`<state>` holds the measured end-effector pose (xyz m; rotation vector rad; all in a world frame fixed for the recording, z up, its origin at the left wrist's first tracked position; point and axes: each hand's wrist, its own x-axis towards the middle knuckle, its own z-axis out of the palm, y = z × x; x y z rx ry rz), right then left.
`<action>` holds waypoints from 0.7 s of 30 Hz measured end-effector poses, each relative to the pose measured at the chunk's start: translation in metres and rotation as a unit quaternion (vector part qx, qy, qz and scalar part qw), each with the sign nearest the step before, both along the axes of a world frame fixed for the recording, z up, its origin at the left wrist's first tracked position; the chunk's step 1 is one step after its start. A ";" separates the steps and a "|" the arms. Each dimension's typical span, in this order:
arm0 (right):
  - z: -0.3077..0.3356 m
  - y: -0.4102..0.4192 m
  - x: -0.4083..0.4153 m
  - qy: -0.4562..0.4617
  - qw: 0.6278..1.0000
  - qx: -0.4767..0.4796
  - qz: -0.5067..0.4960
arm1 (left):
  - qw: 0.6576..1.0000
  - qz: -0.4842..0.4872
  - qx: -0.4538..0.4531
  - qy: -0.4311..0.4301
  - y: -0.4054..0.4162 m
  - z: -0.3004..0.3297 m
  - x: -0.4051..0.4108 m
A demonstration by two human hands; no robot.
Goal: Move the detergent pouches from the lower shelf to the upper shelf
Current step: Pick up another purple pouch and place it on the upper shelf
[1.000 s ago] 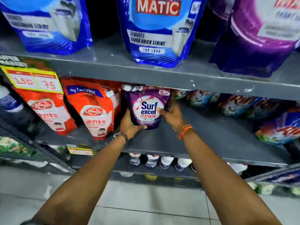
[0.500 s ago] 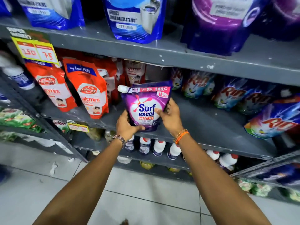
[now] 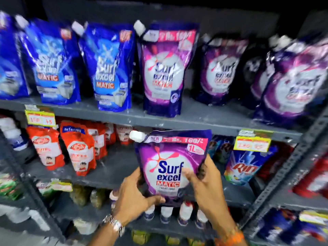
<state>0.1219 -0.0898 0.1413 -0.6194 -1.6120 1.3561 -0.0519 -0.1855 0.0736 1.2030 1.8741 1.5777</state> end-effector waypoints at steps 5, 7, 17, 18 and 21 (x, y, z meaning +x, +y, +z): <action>0.089 0.033 0.039 0.063 0.995 0.073 -0.038 | 0.995 -0.033 0.082 0.040 0.037 0.092 0.039; 0.120 0.058 0.048 0.071 0.992 0.094 -0.053 | 0.993 -0.045 0.098 0.055 0.063 0.127 0.045; 0.197 0.176 0.054 0.037 0.989 0.105 -0.099 | 0.992 -0.069 0.069 0.084 0.186 0.211 0.068; 0.198 0.183 0.052 0.026 0.989 0.101 -0.106 | 0.993 -0.064 0.063 0.082 0.194 0.211 0.067; 0.196 0.201 0.047 0.016 0.989 0.091 -0.113 | 0.995 -0.053 0.047 0.070 0.211 0.208 0.064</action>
